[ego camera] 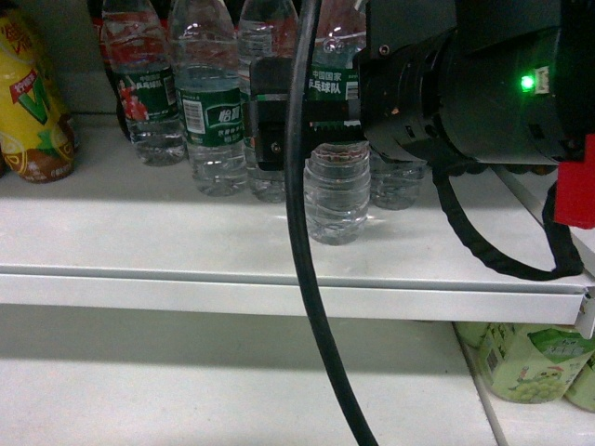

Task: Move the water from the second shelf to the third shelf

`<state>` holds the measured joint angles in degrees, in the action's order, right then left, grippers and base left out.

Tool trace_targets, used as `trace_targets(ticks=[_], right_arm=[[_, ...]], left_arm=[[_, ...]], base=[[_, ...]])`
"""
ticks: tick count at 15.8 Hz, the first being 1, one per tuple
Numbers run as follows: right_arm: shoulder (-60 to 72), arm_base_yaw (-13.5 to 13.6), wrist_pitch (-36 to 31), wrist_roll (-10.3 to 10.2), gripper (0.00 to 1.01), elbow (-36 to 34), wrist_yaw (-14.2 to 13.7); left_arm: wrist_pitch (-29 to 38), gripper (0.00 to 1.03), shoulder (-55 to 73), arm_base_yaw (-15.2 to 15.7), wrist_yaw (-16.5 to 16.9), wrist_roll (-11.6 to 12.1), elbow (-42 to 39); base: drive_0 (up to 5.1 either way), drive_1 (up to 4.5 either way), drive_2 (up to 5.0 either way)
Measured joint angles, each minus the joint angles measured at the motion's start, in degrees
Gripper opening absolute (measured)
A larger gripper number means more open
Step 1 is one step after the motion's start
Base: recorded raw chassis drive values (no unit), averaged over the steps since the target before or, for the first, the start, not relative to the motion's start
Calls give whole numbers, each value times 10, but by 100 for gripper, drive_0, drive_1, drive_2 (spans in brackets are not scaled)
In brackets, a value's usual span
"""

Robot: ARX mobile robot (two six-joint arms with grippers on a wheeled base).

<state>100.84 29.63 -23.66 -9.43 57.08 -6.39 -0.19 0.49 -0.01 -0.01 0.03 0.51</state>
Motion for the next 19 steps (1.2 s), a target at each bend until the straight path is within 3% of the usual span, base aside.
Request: trace_targets(ticks=[5,8,10,14,17,19], right_arm=[[27,0,-4,0,98,14,-21],[28,0,-12,0,79,16,-32],[28,3,-15,0,60,16,-40],[25,9,-12,0,39,16,-49],[-25,19,-17,-2,36,-40,-18],[-64,13,-24,11,36,-85,-11]], left_arm=[[0,98,0,0,0,0,0],[0,98,0,0,0,0,0],[0,98,0,0,0,0,0],[0,98,0,0,0,0,0],[0,98,0,0,0,0,0],[0,98,0,0,0,0,0]], base=[[0,0,0],[0,0,0],[0,0,0],[0,0,0],[0,0,0],[0,0,0]])
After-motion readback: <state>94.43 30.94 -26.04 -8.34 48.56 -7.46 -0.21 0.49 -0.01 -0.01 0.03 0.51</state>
